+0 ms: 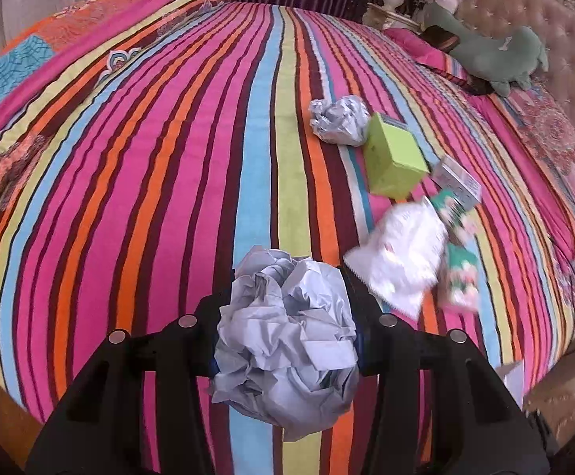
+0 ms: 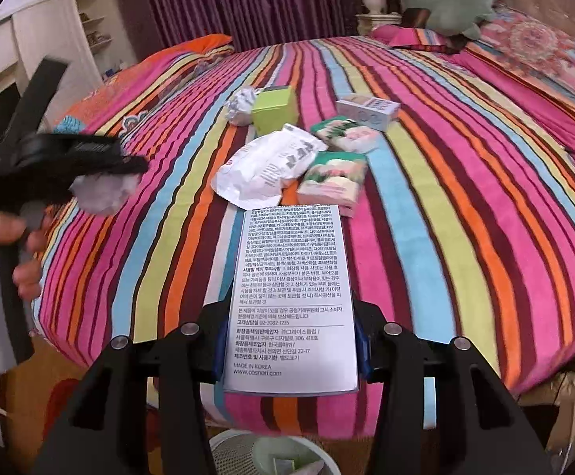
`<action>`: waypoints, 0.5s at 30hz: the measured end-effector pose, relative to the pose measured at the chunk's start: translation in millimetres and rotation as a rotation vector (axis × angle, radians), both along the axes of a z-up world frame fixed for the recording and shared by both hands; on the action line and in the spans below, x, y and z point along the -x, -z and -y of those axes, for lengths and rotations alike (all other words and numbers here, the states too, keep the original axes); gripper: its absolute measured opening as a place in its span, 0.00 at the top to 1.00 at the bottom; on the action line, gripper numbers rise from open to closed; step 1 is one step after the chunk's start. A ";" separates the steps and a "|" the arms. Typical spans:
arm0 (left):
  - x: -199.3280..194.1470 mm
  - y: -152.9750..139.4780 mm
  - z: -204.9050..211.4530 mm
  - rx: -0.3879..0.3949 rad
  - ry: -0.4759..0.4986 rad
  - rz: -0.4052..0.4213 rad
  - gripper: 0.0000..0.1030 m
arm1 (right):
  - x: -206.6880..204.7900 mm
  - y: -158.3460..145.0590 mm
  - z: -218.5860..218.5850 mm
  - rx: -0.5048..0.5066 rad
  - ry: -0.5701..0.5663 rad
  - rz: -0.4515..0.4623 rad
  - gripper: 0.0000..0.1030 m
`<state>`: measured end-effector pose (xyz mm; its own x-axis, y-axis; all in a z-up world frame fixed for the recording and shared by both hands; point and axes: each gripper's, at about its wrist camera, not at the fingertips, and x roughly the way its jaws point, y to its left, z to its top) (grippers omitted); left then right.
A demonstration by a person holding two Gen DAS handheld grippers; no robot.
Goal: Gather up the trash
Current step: 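Carry both items over the wastebasket and open both tools to drop them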
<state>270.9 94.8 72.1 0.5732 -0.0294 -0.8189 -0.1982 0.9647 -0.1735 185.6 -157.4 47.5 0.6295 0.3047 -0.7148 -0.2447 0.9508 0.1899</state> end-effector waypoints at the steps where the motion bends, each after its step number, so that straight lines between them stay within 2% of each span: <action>1: 9.6 -0.9 1.5 -0.004 0.009 0.004 0.56 | 6.4 -1.1 5.4 -0.007 0.007 -0.001 0.56; 9: 110.1 8.6 27.1 0.007 0.099 0.006 0.56 | 57.6 11.5 36.2 -0.079 0.043 -0.075 0.56; 15: 178.7 50.9 55.6 0.025 0.162 -0.080 0.56 | 93.2 39.8 38.7 -0.117 0.049 -0.181 0.56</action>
